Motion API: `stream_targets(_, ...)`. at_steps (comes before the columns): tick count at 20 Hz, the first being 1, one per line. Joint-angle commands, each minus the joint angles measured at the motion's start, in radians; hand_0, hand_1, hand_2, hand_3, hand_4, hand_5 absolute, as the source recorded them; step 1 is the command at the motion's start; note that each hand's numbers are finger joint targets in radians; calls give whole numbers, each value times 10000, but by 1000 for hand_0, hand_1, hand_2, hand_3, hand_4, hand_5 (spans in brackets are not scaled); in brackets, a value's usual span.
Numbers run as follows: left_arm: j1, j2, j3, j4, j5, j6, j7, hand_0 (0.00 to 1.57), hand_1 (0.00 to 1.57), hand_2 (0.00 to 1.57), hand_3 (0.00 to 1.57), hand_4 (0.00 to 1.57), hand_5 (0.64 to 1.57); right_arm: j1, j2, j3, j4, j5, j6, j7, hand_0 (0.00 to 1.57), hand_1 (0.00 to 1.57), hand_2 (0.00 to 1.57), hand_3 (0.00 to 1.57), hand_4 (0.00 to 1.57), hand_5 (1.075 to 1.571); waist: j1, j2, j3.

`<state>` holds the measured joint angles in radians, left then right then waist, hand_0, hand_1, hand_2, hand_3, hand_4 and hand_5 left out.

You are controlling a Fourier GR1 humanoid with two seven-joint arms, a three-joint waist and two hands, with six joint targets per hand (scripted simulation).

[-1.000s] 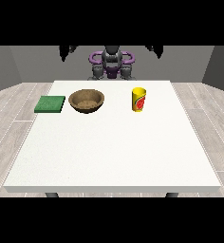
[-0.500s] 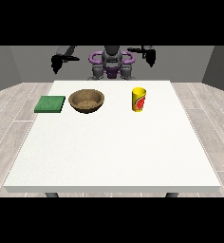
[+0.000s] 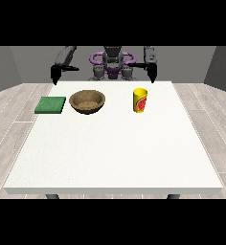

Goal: Pick the cup and pour the ball into the bowl, then pick the bowl and place it on the pad

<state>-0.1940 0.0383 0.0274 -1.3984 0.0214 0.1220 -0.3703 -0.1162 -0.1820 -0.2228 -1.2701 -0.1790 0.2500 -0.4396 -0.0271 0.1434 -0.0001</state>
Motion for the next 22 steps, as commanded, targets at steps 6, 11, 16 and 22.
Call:
stream_targets(6, -1948, 792, 1458, 2327, 488, -223, -1452, 0, 0, 0, 0, 0, 1449, -623, 139, 77, 1449, 504, 319, -2360, 0, 0, 0, 0, 0, 1548, -367, 1650, 1)
stream_targets(11, -2653, 703, 1601, 3669, 430, -27, -2054, 0, 0, 0, 0, 0, 1416, -1480, -526, -340, 2702, 153, 1016, -2618, 0, 0, 0, 0, 0, 1549, -446, 1706, 2)
stream_targets(16, -3489, 1251, 2226, 5033, 710, -333, -2974, 0, 0, 0, 0, 0, 1403, -1589, -39, 41, 2671, 565, 592, -3054, 0, 0, 0, 0, 0, 1546, -624, 2244, 0)
stream_targets(22, -3789, 888, 2301, 6222, 457, 330, -4133, 0, 0, 0, 0, 0, 1391, -1794, -727, -299, 2991, 310, 1149, -3175, 0, 0, 0, 0, 0, 1548, -1108, 2515, 0)
